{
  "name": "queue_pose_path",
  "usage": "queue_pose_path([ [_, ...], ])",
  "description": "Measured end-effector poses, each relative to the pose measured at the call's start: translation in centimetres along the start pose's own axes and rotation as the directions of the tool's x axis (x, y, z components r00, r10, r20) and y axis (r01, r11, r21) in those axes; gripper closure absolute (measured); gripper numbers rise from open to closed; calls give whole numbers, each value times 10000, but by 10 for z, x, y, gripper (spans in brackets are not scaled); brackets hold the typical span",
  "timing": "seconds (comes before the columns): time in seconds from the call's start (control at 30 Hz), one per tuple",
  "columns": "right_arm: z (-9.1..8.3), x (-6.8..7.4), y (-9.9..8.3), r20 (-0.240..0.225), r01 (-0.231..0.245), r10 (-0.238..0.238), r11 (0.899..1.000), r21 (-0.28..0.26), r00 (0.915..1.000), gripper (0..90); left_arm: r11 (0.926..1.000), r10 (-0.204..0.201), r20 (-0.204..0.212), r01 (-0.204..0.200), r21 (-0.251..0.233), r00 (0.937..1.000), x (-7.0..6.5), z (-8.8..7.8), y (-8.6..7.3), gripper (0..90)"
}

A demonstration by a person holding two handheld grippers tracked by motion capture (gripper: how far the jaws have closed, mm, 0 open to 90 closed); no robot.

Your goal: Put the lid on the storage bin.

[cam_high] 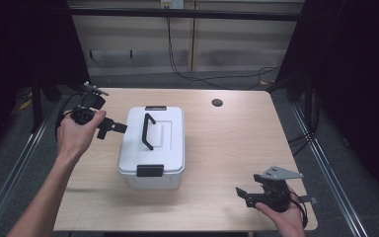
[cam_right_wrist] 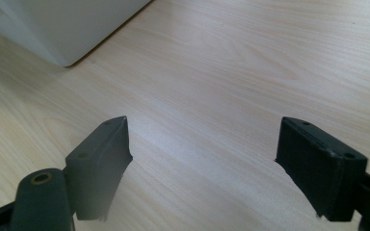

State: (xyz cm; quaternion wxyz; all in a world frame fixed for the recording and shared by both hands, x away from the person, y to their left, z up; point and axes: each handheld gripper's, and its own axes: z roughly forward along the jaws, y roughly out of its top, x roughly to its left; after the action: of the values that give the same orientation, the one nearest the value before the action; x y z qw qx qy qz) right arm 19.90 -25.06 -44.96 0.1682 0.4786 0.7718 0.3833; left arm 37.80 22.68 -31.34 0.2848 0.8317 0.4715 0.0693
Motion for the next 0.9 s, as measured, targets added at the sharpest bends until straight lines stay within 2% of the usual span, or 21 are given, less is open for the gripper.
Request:
queue_pose_path([
  [0.03,0,0,0,-10,26,-26,10000,8,10000,188,9999,-94,-14,94,-105,10000,1,-1,-2,227],
  [0.07,0,0,0,-3,48,-48,10000,3,10000,188,9996,-214,341,221,-192,9992,3,-2,-5,227],
  [0.1,0,0,0,1,36,-36,10000,3,10000,188,9988,-335,508,352,-347,9981,3,-4,-9,227],
  [0.17,0,0,0,46,38,-37,10000,-10,10000,188,9989,3,77,1,-459,10000,2,-8,-14,229],
  [0.23,-1,-1,0,86,-22,22,10000,-22,10000,188,9981,11,103,-5,-621,9999,2,-10,-20,229],
  [0.27,-1,-1,0,99,-40,40,10000,-5,9999,188,9958,56,187,-39,-911,9998,2,-12,-27,229],
  [0.37,0,-1,0,121,-8,8,10000,-6,9999,188,9943,70,-5,-70,-1066,10000,2,-12,-33,229],
  [0.47,-1,-1,0,135,21,-21,10000,-25,9999,188,9931,38,291,-3,-1173,9996,6,-12,-46,229],
  [0.5,-1,-1,-1,150,8,-7,10000,-50,9999,188,9927,-183,592,253,-1181,9981,8,-12,-55,229],
  [0.57,-1,-1,-1,150,-35,36,10000,-54,9999,188,9926,-289,700,369,-1157,9971,8,-13,-61,230],
  [0.6,-1,-1,-1,164,-30,30,10000,-30,9999,188,9916,15,230,15,-1291,9997,4,-16,-72,227],
  [0.7,-1,-1,-1,177,-44,44,10000,-21,9998,188,9910,59,396,-6,-1336,9992,4,-18,-82,227],
  [0.73,-1,-1,0,183,-50,50,10000,-12,9998,188,9892,207,369,-151,-1461,9991,3,-19,-87,227],
  [0.8,-1,-1,-1,193,-8,9,10000,-50,9998,188,9886,206,310,-157,-1500,9993,4,-19,-95,227],
  [0.83,-2,-1,-1,221,-50,50,10000,-36,9997,188,9869,318,455,-242,-1598,9985,4,-18,-99,226],
  [0.9,-2,-1,-1,220,-89,90,10000,-41,9997,188,9889,425,376,-367,-1438,9984,4,-16,-108,226],
])
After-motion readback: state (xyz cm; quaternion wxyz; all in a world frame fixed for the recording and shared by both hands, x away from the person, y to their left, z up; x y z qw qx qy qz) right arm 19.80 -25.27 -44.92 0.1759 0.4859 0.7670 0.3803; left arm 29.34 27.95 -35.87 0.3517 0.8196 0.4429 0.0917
